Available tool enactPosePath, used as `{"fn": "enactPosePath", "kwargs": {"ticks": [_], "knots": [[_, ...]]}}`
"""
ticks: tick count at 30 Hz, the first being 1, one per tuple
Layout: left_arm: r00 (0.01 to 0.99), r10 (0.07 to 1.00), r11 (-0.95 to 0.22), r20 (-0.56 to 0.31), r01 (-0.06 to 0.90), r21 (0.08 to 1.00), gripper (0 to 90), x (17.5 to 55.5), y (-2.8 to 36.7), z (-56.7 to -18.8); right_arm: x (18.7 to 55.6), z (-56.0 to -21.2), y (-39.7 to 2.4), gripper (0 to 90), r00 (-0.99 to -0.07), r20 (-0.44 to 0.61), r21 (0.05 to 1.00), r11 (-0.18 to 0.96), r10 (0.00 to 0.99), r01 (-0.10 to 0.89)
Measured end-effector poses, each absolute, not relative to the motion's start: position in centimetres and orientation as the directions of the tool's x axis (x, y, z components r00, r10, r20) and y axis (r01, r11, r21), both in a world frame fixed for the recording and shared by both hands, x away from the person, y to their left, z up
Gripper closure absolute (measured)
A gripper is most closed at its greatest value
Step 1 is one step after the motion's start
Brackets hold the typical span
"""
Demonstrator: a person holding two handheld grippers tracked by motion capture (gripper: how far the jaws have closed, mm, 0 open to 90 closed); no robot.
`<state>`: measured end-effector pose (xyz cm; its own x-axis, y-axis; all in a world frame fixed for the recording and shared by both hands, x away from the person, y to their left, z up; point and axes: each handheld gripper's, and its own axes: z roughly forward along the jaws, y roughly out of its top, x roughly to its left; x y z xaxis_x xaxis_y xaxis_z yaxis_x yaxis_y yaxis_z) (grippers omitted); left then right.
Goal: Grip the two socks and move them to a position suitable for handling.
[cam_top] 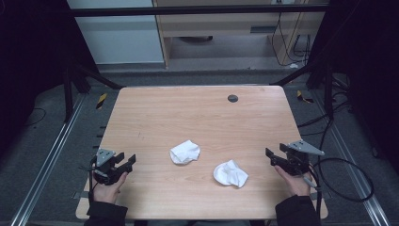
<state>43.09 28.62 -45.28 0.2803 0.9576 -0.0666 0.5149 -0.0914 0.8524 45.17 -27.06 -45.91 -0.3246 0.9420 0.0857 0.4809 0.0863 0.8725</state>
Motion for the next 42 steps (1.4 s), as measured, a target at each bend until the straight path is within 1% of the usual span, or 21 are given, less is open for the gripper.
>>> {"fn": "enactPosePath", "kwargs": {"ticks": [2,3,5,7,8,15,20,26,28,31,37,42], "knots": [[0.303,0.952,-0.116,-0.050,0.505,0.855,48.6,42.9,28.0,-45.2,45.0,-45.8,-26.6,35.9,-0.342,0.072,0.869,0.109,0.937,0.483],[0.323,0.946,-0.148,-0.024,0.496,0.856,47.8,42.7,27.4,-45.1,44.8,-45.7,-26.1,35.8,-0.361,0.059,0.870,0.129,0.931,0.475],[0.335,0.942,-0.164,-0.014,0.496,0.853,48.4,42.6,27.1,-45.2,44.5,-45.7,-25.7,36.1,-0.378,0.063,0.870,0.135,0.924,0.474],[0.351,0.936,-0.175,-0.013,0.500,0.848,48.5,42.5,26.7,-45.1,44.4,-45.7,-25.5,36.2,-0.387,0.068,0.868,0.136,0.920,0.478],[0.353,0.936,-0.176,-0.014,0.499,0.848,48.0,42.5,26.5,-45.1,44.2,-45.8,-25.1,36.5,-0.407,0.072,0.864,0.147,0.911,0.482],[0.362,0.932,-0.188,-0.010,0.506,0.842,45.0,42.2,25.2,-45.1,43.4,-45.8,-23.7,36.5,-0.458,0.075,0.860,0.175,0.886,0.480],[0.386,0.922,-0.213,0.003,0.501,0.839,40.9,42.3,24.0,-45.1,42.7,-45.7,-22.5,35.7,-0.507,0.065,0.854,0.215,0.860,0.474],[0.413,0.911,-0.233,0.009,0.496,0.836,37.9,42.4,22.6,-45.2,42.2,-45.9,-21.7,36.1,-0.522,0.061,0.846,0.233,0.850,0.479],[0.418,0.908,-0.241,0.015,0.494,0.836,37.5,42.5,22.2,-45.2,42.1,-45.9,-21.6,36.1,-0.519,0.058,0.849,0.231,0.853,0.475],[0.427,0.904,-0.231,-0.002,0.494,0.838,37.1,42.7,21.7,-45.1,42.0,-45.8,-21.3,36.1,-0.516,0.051,0.848,0.236,0.855,0.475],[0.454,0.891,-0.249,0.005,0.480,0.841,36.8,42.8,20.4,-44.8,42.1,-45.7,-20.5,34.2,-0.533,0.045,0.842,0.255,0.845,0.475],[0.478,0.878,-0.265,0.012,0.466,0.844,36.8,42.8,19.0,-44.5,42.3,-45.3,-20.2,35.8,-0.540,0.032,0.847,0.264,0.841,0.461]]}}
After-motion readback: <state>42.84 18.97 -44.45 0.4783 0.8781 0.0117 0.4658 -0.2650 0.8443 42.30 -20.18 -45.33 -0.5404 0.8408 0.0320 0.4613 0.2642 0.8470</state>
